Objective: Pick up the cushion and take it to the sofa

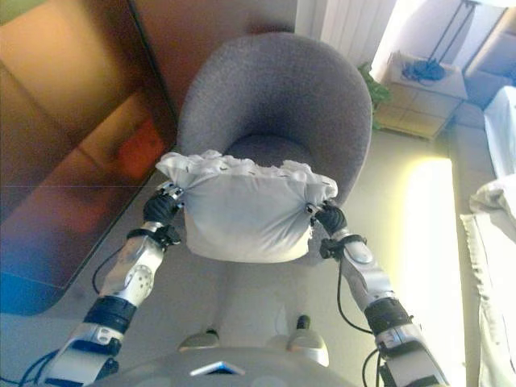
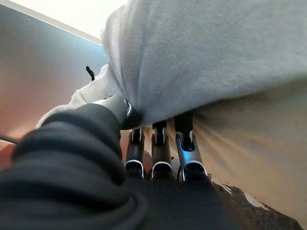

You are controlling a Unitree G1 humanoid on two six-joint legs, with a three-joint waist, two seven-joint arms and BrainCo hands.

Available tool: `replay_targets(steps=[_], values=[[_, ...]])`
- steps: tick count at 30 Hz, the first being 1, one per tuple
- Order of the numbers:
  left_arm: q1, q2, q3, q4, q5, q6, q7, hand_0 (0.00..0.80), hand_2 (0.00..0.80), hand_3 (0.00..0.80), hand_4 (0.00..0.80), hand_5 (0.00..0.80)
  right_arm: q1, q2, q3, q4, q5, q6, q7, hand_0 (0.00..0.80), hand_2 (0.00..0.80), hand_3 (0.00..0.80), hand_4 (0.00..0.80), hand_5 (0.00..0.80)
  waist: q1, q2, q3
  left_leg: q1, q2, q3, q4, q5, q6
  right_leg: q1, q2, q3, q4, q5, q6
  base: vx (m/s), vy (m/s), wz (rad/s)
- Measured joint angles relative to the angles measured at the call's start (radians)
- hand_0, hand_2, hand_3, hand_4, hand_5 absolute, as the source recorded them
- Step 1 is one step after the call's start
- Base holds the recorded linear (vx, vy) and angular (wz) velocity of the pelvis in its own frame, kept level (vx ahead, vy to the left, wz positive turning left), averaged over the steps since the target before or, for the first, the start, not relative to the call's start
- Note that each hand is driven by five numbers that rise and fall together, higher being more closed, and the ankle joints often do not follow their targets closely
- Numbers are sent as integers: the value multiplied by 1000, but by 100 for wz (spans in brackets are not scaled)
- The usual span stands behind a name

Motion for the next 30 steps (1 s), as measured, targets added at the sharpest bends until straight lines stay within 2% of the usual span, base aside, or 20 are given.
replay_targets(steps=[5, 9, 10, 12, 13, 14, 15, 16, 18, 21, 26, 30], values=[[0, 1, 6, 0, 0, 2, -2, 800, 800, 800, 800, 800, 7, 29, -5, 16, 11, -2, -1, 800, 800, 800, 800, 800, 0, 0, 0, 35, -10, 12, -38, 8, 13, 9, -8, 1, 19, -3, 0, 94, 194, -7], [-3, 3, 20, 0, 0, 10, -11, 800, 800, 800, 800, 800, 15, 43, -8, 15, 11, -8, -7, 800, 800, 800, 800, 800, -1, 0, 1, -10, -47, 35, 13, -16, 44, -117, -50, -42, 198, -23, -13, 36, 168, -22], [-4, 3, 20, 0, 0, 13, -15, 800, 800, 800, 800, 800, 20, 44, -8, 15, 11, -9, -12, 800, 800, 800, 800, 800, -6, -2, 2, -25, -59, 36, 43, -28, 55, -142, -64, -43, 240, -20, -17, 135, 57, -17], [-4, 4, 17, 1, 0, 18, -21, 800, 800, 800, 800, 800, 43, 44, -6, 15, 11, -14, -18, 800, 800, 800, 800, 800, -11, -2, 2, -25, -60, 37, 60, -38, 66, -157, -75, -43, 270, 3, -40, 171, -18, -6], [-4, 7, 17, 0, 0, 18, -23, 800, 800, 800, 800, 800, 53, 47, -1, 15, 11, -16, -18, 800, 800, 800, 800, 800, -16, -10, -4, -26, -64, 37, 60, -37, 69, -157, -75, -44, 266, 5, -45, 201, -93, -2], [-4, 17, 17, 0, 0, 18, -25, 800, 800, 800, 800, 800, 60, 57, 0, 15, 11, -17, -18, 800, 800, 800, 800, 800, -22, -23, -12, -35, -72, 36, 62, -37, 69, -156, -75, -42, 253, -23, -46, 212, -125, 0], [-4, 31, 18, 0, 0, 18, -25, 800, 800, 800, 800, 800, 63, 73, 0, 16, 11, -18, -16, 800, 800, 800, 800, 800, -25, -49, -22, -40, -86, 36, 67, -37, 68, -153, -77, -34, 226, -68, -20, 263, -171, 3], [-4, 32, 15, 0, -1, 18, -25, 800, 800, 800, 800, 800, 62, 74, 0, 16, 11, -23, -15, 800, 800, 800, 800, 800, -27, -47, -20, -44, -82, 32, 72, -37, 67, -145, -71, -27, 211, -65, -7, 307, -196, 8], [-4, 29, -2, 0, 0, 18, -25, 800, 800, 800, 800, 800, 62, 60, -11, 16, 12, -28, -9, 800, 800, 800, 800, 800, -32, -32, -8, -54, -76, 24, 76, -36, 68, -143, -60, -11, 206, -66, -5, 311, -186, 10], [-4, 3, -11, 1, 0, 18, -25, 800, 800, 800, 800, 800, 62, 27, -25, 17, 19, -27, 2, 800, 800, 800, 800, 800, -42, -7, 26, -54, -76, 7, 78, -30, 59, -123, -51, -10, 196, -61, -2, 330, -196, 17], [-1, -6, -3, 1, 1, 18, -25, 800, 800, 800, 800, 800, 62, 27, -35, 18, 20, -27, 22, 800, 800, 800, 800, 800, -67, -24, 62, -35, -69, -6, 76, -32, 54, -98, -41, 10, 194, -74, 5, 357, -239, 9], [9, -9, 13, 0, 0, 19, -26, 800, 800, 800, 800, 800, 56, 26, -37, 14, 20, -14, 36, 800, 800, 800, 800, 800, -80, -25, 68, -16, -46, -49, 79, -37, 44, -53, -16, 30, 193, -107, 7, 331, -229, 27]])
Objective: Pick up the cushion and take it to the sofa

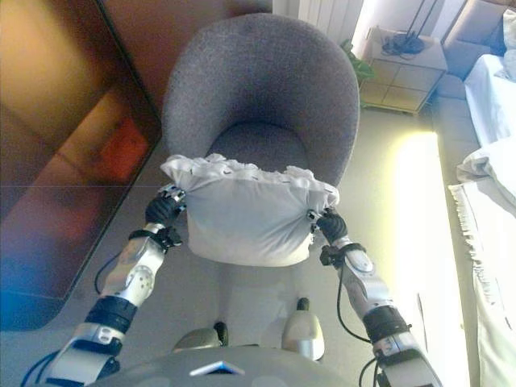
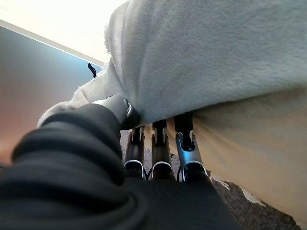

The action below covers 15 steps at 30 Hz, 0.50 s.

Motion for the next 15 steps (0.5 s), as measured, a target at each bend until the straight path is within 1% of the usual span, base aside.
replay_targets(steps=[2, 3, 5, 6, 7, 8, 9, 10, 11, 13, 15], values=[[0, 4, 24, -13, -2, 2, 0, 800, 800, 800, 800, 800, -3, 1, 1, -21, 0, 11, 12, 800, 800, 800, 800, 800, 1, 5, 2, -1, 32, -10, 15, -7, -18, 11, 38, 14, 13, -31, -15, 219, -250, 26], [-1, 5, 31, -21, -6, 2, 0, 800, 800, 800, 800, 800, -12, 1, 2, -22, 0, 11, 19, 800, 800, 800, 800, 800, 6, 11, 6, -13, 49, -10, 35, -7, -26, 13, 60, 10, 23, -45, -27, 195, -246, 38], [-5, 0, 31, -24, -10, 1, 0, 800, 800, 800, 800, 800, -17, -7, 2, -22, 0, 10, 24, 800, 800, 800, 800, 800, 4, 15, 9, -70, 63, 17, 118, -4, -22, 2, 82, 4, 65, -85, -53, 164, -193, 60], [-3, -5, 30, -24, -10, 2, 0, 800, 800, 800, 800, 800, -19, -14, 2, -21, 0, 10, 24, 800, 800, 800, 800, 800, 8, 18, 11, -102, 71, 34, 171, 2, -13, -16, 87, -1, 100, -115, -70, 170, -124, 53], [-1, -8, 29, -23, -10, 2, 0, 800, 800, 800, 800, 800, -19, -18, 2, -21, 0, 9, 23, 800, 800, 800, 800, 800, 19, 17, 11, -134, 73, 42, 220, 23, -3, -25, 86, -4, 126, -132, -79, 166, -55, 35], [1, -14, 29, -21, -10, 2, 0, 800, 800, 800, 800, 800, -19, -22, 2, -21, 0, 9, 22, 800, 800, 800, 800, 800, 31, 12, 13, -146, 73, 55, 228, 56, 22, -27, 81, -7, 131, -136, -89, 159, 12, 33], [3, -16, 27, -21, -10, 1, -3, 800, 800, 800, 800, 800, -19, -25, 2, -21, 0, 6, 22, 800, 800, 800, 800, 800, 32, 11, 13, -145, 70, 59, 207, 99, 41, -20, 76, -18, 128, -136, -102, 154, 39, 38], [5, -16, 27, -22, -10, 1, -6, 800, 800, 800, 800, 800, -19, -28, 2, -22, 0, 5, 21, 800, 800, 800, 800, 800, 34, 9, 13, -144, 72, 59, 189, 123, 64, -20, 68, -38, 125, -137, -114, 157, 64, 46], [11, -16, 26, -23, -10, 1, -13, 800, 800, 800, 800, 800, -15, -31, 2, -24, 0, 5, 21, 800, 800, 800, 800, 800, 30, 2, 18, -143, 74, 65, 199, 123, 75, -16, 65, -52, 125, -139, -124, 146, 82, 37], [17, -15, 23, -23, -10, 1, -26, 800, 800, 800, 800, 800, 11, -35, 0, -46, 1, 5, 16, 800, 800, 800, 800, 800, 26, 5, 16, -139, 82, 84, 232, 103, 46, -4, 66, -73, 124, -142, -132, 146, 104, 32], [16, -16, 15, -24, -10, 1, -40, 800, 800, 800, 800, 800, 29, -42, -3, -58, 1, 4, 8, 800, 800, 800, 800, 800, 20, 14, 12, -118, 88, 82, 168, 104, 37, -9, 72, -87, 124, -142, -131, 161, 113, 27]])
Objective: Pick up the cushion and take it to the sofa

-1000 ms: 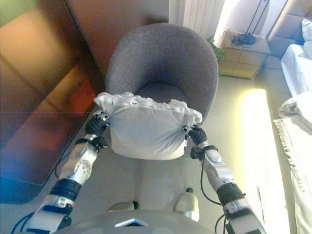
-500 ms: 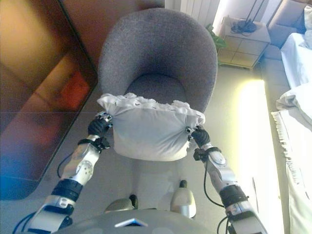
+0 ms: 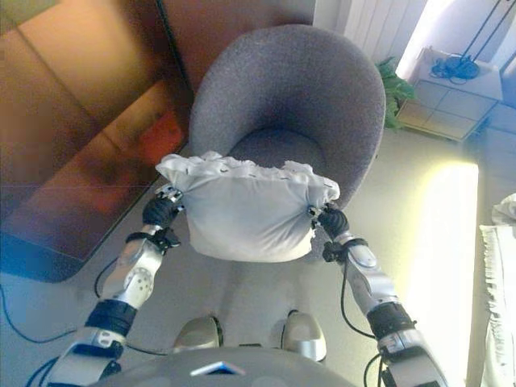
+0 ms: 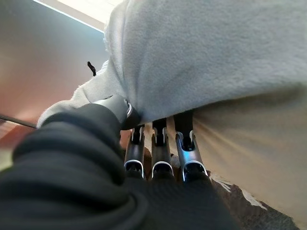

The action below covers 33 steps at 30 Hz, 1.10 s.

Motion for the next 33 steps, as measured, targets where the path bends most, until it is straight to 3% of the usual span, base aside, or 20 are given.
replay_targets(steps=[5, 7, 10, 15, 18, 20, 24, 29, 33], values=[[5, 0, 3, 0, 0, 0, -2, 800, 800, 800, 800, 800, 13, 3, 0, 1, 0, 1, -8, 800, 800, 800, 800, 800, 11, 12, 7, 54, 3, -5, -100, -27, -43, 2, 14, 2, -43, 27, 24, 168, 137, 2], [5, 2, 10, -1, 0, 0, -4, 800, 800, 800, 800, 800, 9, 3, 0, 1, 0, 0, -9, 800, 800, 800, 800, 800, 35, 34, 18, 82, -1, -6, -135, -38, -56, 14, 14, 19, -79, 50, 37, 130, 179, -26], [-3, 4, 13, -4, 0, 0, -6, 800, 800, 800, 800, 800, 2, 3, -1, 1, 0, -2, -17, 800, 800, 800, 800, 800, 35, 68, 28, 106, -9, -3, -198, -50, -67, 22, 9, 19, -103, 83, 58, 143, 201, -4], [-7, 20, 13, -4, 1, -6, -7, 800, 800, 800, 800, 800, 0, 16, -1, 1, 0, -5, -30, 800, 800, 800, 800, 800, 38, 69, 29, 114, -57, -2, -186, -68, -46, 33, -22, 33, -100, 90, 83, 173, 169, -1], [-7, 28, 13, -4, 1, -6, -7, 800, 800, 800, 800, 800, -1, 33, -3, -4, 0, -16, -48, 800, 800, 800, 800, 800, 40, 65, 28, 114, -80, 13, -181, -83, -30, -11, -46, 37, -32, 85, 92, 198, 152, -20], [-7, 38, 14, -2, 2, -6, -7, 800, 800, 800, 800, 800, -1, 49, -3, -11, -1, -16, -64, 800, 800, 800, 800, 800, 43, 60, 26, 115, -82, 43, -171, -90, -24, -52, -57, 35, 19, 82, 89, 194, 11, -49], [-16, 81, 33, -17, 1, -6, -8, 800, 800, 800, 800, 800, -1, 54, 2, -10, -1, -17, -62, 800, 800, 800, 800, 800, 36, 36, 13, 111, -64, 97, -161, -92, -31, -57, -55, 13, -57, 102, 73, 115, -107, -42], [-101, 86, 27, -11, 11, -4, 2, 800, 800, 800, 800, 800, -113, 1, 2, -5, 5, -17, -61, 800, 800, 800, 800, 800, 35, 27, 14, -13, -31, 79, -78, -108, -47, -142, -28, 6, -72, 146, 54, -135, -76, -16], [-385, 112, -26, 157, 5, -36, 29, 800, 800, 800, 800, 800, -430, -39, 5, 94, 52, -14, -100, 800, 800, 800, 800, 800, 35, 42, 97, -206, -31, 35, 38, -111, -49, -287, -19, 18, -67, 220, 33, -274, 65, -6]])
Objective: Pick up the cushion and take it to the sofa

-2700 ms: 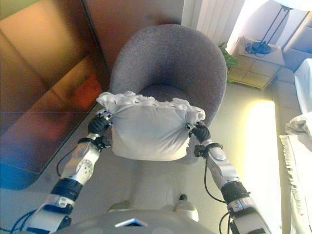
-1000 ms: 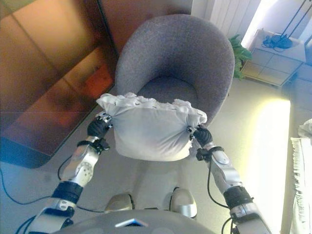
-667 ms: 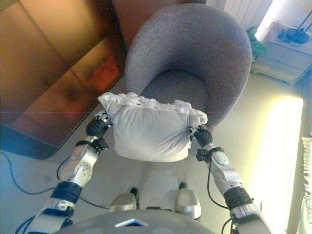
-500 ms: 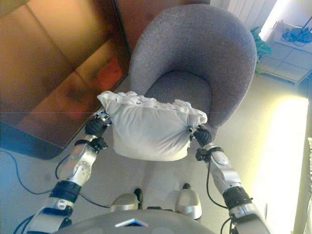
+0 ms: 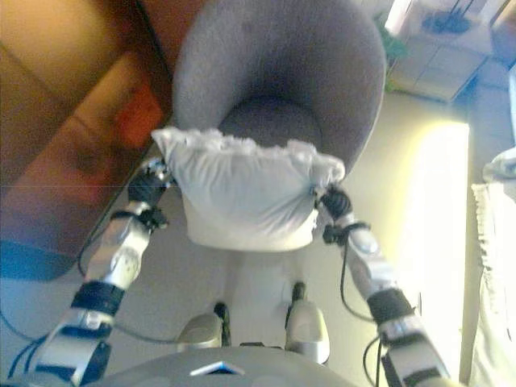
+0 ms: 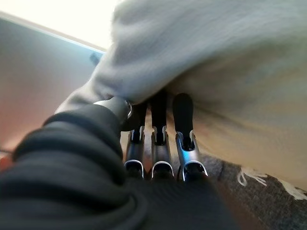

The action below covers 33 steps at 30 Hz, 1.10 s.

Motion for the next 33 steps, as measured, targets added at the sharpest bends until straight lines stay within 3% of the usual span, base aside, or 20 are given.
replay_targets(steps=[3, 4, 6, 8, 9, 12, 16, 23, 27, 33], values=[[-113, 15, -10, 17, -20, -19, 23, 800, 800, 800, 800, 800, -162, -1, -2, 33, 32, -3, -36, 800, 800, 800, 800, 800, -3, 12, 73, -85, -15, -14, 63, -8, 1, -81, -9, 25, 12, 13, 0, -120, 125, -24], [-131, 18, -11, 17, -39, -24, 24, 800, 800, 800, 800, 800, -187, -5, -3, 37, 46, -3, -41, 800, 800, 800, 800, 800, -2, 14, 87, -107, -22, -42, 91, -26, 0, -104, -11, 28, 17, 15, 0, -93, 119, -50], [-151, 26, -9, 18, -58, -34, 25, 800, 800, 800, 800, 800, -224, -6, 2, 60, 47, -3, -42, 800, 800, 800, 800, 800, 2, 17, 106, -133, -23, -59, 121, -50, 10, -135, -24, 18, 37, 8, 8, -148, 107, -49], [-228, 24, -14, 34, -78, -38, 31, 800, 800, 800, 800, 800, -265, -28, 2, 87, 48, -4, -44, 800, 800, 800, 800, 800, -4, 15, 121, -201, -25, -59, 204, -83, 13, -217, -47, 31, 236, -80, 11, -152, 56, 1], [-286, 25, -22, 63, -80, -46, 44, 800, 800, 800, 800, 800, -297, -46, 3, 89, 51, -5, -44, 800, 800, 800, 800, 800, -6, 16, 127, -242, -26, -59, 252, -91, 7, -263, -52, 36, 289, -90, 8, -51, 8, 5], [-386, 28, -30, 116, -83, -50, 87, 800, 800, 800, 800, 800, -377, -75, 36, 90, 68, -1, -57, 800, 800, 800, 800, 800, -10, 14, 162, -286, -16, -61, 350, -135, 2, -320, -53, 52, 399, -131, 1, 68, -14, -5], [-391, 40, -33, 149, -83, -46, 108, 800, 800, 800, 800, 800, -390, -75, 78, 98, 76, 20, -75, 800, 800, 800, 800, 800, -29, 13, 162, -289, -1, -70, 449, -194, -4, -328, -55, 56, 508, -205, -2, 97, 3, 1], [-416, 42, -56, 168, -83, -26, 126, 800, 800, 800, 800, 800, -399, -70, 83, 116, 84, 42, -91, 800, 800, 800, 800, 800, -31, 12, 162, -303, 1, -66, 462, -197, -2, -339, -56, 58, 505, -207, 2, 16, 0, -2], [-522, 42, -111, 258, -117, -8, 164, 800, 800, 800, 800, 800, -522, -71, 123, 254, 86, 46, -91, 800, 800, 800, 800, 800, -33, 12, 162, -307, -1, -59, 449, -193, 4, -338, -58, 58, 479, -182, 7, 6, 14, -1], [-571, 43, -137, 305, -134, -7, 194, 800, 800, 800, 800, 800, -596, -76, 158, 311, 103, 48, -92, 800, 800, 800, 800, 800, -30, 12, 162, -296, -12, -50, 418, -189, 8, -338, -69, 57, 473, -177, 9, 36, 13, 1]])
